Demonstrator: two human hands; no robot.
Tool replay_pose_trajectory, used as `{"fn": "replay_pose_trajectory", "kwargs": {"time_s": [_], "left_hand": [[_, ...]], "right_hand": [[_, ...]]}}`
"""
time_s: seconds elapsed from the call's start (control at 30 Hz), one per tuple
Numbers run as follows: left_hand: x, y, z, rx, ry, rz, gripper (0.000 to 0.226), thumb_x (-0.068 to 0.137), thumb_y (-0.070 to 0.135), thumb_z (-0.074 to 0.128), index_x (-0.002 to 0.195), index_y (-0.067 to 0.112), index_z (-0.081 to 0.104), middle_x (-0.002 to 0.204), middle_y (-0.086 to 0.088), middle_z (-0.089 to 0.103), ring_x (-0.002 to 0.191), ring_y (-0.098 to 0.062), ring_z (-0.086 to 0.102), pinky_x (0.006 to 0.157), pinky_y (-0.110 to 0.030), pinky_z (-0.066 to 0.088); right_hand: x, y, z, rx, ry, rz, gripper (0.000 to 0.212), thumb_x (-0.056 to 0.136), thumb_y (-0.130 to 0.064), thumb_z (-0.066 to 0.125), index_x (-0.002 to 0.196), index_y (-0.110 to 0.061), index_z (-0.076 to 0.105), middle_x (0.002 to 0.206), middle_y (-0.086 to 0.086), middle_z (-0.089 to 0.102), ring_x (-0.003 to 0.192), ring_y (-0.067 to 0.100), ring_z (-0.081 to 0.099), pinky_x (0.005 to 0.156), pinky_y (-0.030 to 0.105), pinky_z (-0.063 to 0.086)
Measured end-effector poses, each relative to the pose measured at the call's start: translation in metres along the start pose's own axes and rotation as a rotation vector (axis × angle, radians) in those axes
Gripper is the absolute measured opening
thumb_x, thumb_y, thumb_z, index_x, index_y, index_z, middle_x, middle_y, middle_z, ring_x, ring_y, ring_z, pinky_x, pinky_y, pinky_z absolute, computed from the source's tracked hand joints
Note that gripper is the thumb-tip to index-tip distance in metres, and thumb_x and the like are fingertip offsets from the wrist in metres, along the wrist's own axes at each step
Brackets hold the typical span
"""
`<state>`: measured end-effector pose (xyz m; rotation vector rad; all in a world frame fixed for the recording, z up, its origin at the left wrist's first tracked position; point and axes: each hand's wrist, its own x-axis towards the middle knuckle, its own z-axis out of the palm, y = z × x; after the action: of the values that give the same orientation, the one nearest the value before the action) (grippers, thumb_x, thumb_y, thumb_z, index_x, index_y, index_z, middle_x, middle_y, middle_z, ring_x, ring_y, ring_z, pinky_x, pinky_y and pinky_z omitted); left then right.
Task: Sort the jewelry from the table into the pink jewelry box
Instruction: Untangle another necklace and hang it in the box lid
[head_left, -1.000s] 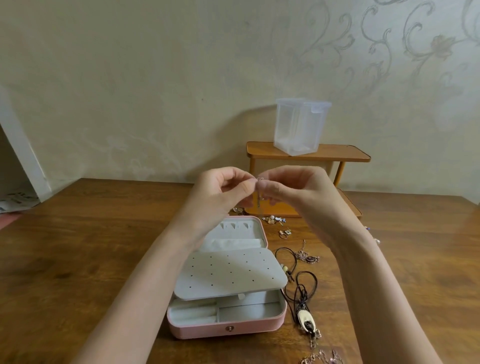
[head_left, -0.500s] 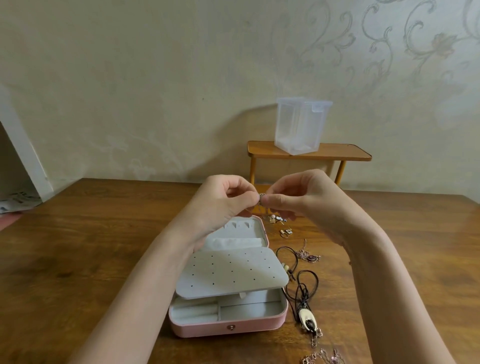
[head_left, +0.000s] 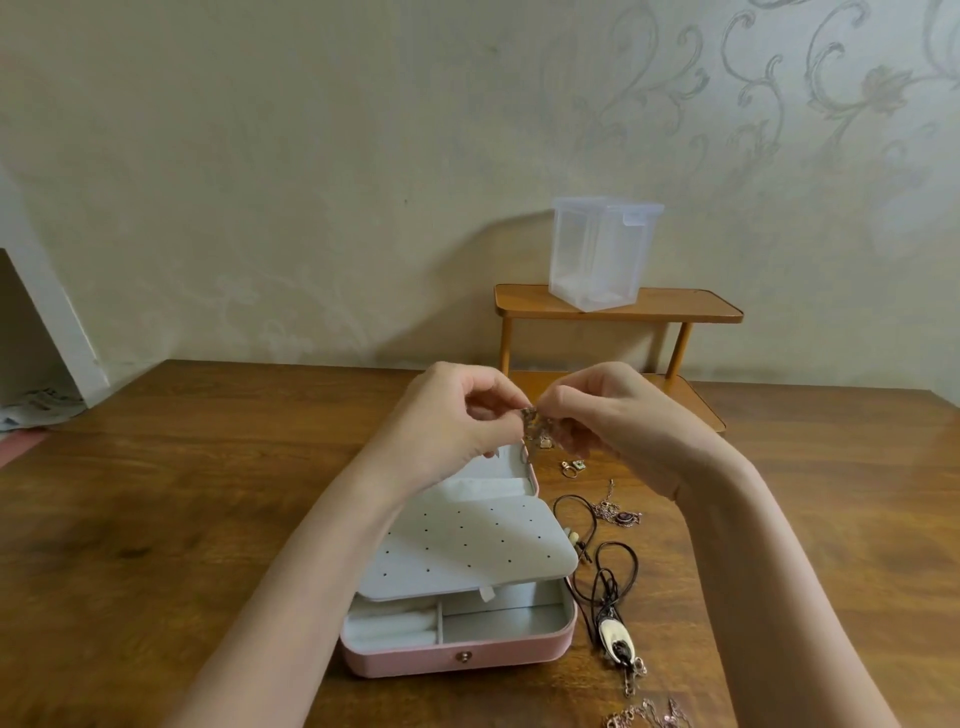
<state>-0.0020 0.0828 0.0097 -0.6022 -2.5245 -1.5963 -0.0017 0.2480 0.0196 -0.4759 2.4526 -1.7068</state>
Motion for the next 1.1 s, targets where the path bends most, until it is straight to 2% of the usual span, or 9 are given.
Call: {"fn": "replay_pose_trajectory", "kwargs": {"time_s": [0.2,0.33,0.53,0.63,0.77,0.87,0.97,1.03,1.1], "left_hand": [[0.001,0.001,-0.004,-0.497,0.05,-0.161,0.017,0.088,0.008,0.058,0.076,0.014,0.069,0.065,0.001,0.066,0.064,-0.009,0.06,0.064,-0.022,0.054],[0.002,0.001,0.001,-0.664,-0.005,-0.214,0.012,0.09,0.008,0.056,0.079,0.01,0.061,0.068,-0.002,0.067,0.064,-0.009,0.064,0.056,-0.018,0.054],[0.002,-0.001,0.008,-0.368,0.05,-0.112,0.013,0.084,0.0,0.063,0.079,0.01,0.056,0.069,-0.003,0.063,0.056,-0.008,0.061,0.055,-0.018,0.052],[0.004,-0.004,0.013,-0.215,0.058,-0.091,0.012,0.084,0.003,0.061,0.083,0.015,0.061,0.07,0.0,0.062,0.061,-0.01,0.059,0.061,-0.022,0.054],[0.005,-0.003,0.012,-0.311,0.116,-0.159,0.016,0.09,0.008,0.054,0.083,0.013,0.068,0.078,-0.004,0.063,0.069,-0.009,0.059,0.067,-0.02,0.055],[0.006,0.001,0.005,-0.79,0.044,-0.253,0.02,0.091,0.007,0.05,0.078,0.009,0.065,0.075,-0.004,0.063,0.069,-0.011,0.06,0.066,-0.02,0.056],[0.007,0.003,0.001,-1.095,0.002,-0.335,0.018,0.091,0.009,0.046,0.079,0.007,0.059,0.068,-0.005,0.064,0.059,-0.013,0.061,0.061,-0.021,0.055],[0.008,0.001,0.004,-1.037,0.065,-0.331,0.017,0.092,0.009,0.047,0.079,0.008,0.059,0.066,-0.004,0.063,0.055,-0.012,0.059,0.056,-0.021,0.053],[0.008,-0.002,0.007,-0.774,0.16,-0.248,0.016,0.093,0.008,0.049,0.081,0.012,0.06,0.068,0.0,0.062,0.057,-0.009,0.058,0.057,-0.02,0.047]], "right_hand": [[-0.003,-0.001,-0.003,0.024,-0.107,-0.006,0.017,0.087,-0.007,0.059,0.071,-0.004,0.066,0.061,0.001,0.062,0.058,0.01,0.054,0.054,0.018,0.046],[0.001,0.002,0.0,0.003,0.027,-0.033,0.009,0.084,-0.002,0.062,0.076,-0.006,0.065,0.066,0.0,0.064,0.063,0.007,0.059,0.06,0.017,0.051],[0.007,0.005,0.0,0.406,0.058,-0.01,0.02,0.088,-0.003,0.053,0.071,-0.009,0.062,0.074,0.008,0.059,0.072,0.017,0.056,0.063,0.024,0.049],[0.009,0.006,0.004,0.486,0.082,-0.031,0.011,0.085,-0.003,0.059,0.075,-0.008,0.062,0.072,0.006,0.059,0.067,0.015,0.051,0.061,0.023,0.046],[0.01,0.005,0.003,0.395,0.252,-0.115,0.003,0.079,-0.005,0.066,0.079,-0.009,0.066,0.069,0.003,0.062,0.062,0.013,0.05,0.058,0.021,0.044],[0.009,0.004,0.005,0.292,0.266,-0.156,0.01,0.077,-0.007,0.068,0.087,-0.006,0.067,0.068,0.003,0.065,0.06,0.016,0.051,0.054,0.018,0.045],[0.005,-0.001,0.007,0.186,0.132,-0.167,0.01,0.079,-0.006,0.066,0.089,-0.008,0.068,0.073,0.005,0.067,0.063,0.017,0.051,0.057,0.019,0.047],[0.003,-0.004,0.008,0.075,0.089,-0.165,0.011,0.083,-0.003,0.063,0.087,-0.012,0.069,0.071,0.001,0.066,0.061,0.013,0.053,0.061,0.022,0.048],[0.004,-0.005,0.008,-0.039,0.121,-0.153,0.013,0.085,-0.002,0.061,0.084,-0.012,0.07,0.066,0.0,0.064,0.06,0.012,0.053,0.064,0.024,0.048]]}}
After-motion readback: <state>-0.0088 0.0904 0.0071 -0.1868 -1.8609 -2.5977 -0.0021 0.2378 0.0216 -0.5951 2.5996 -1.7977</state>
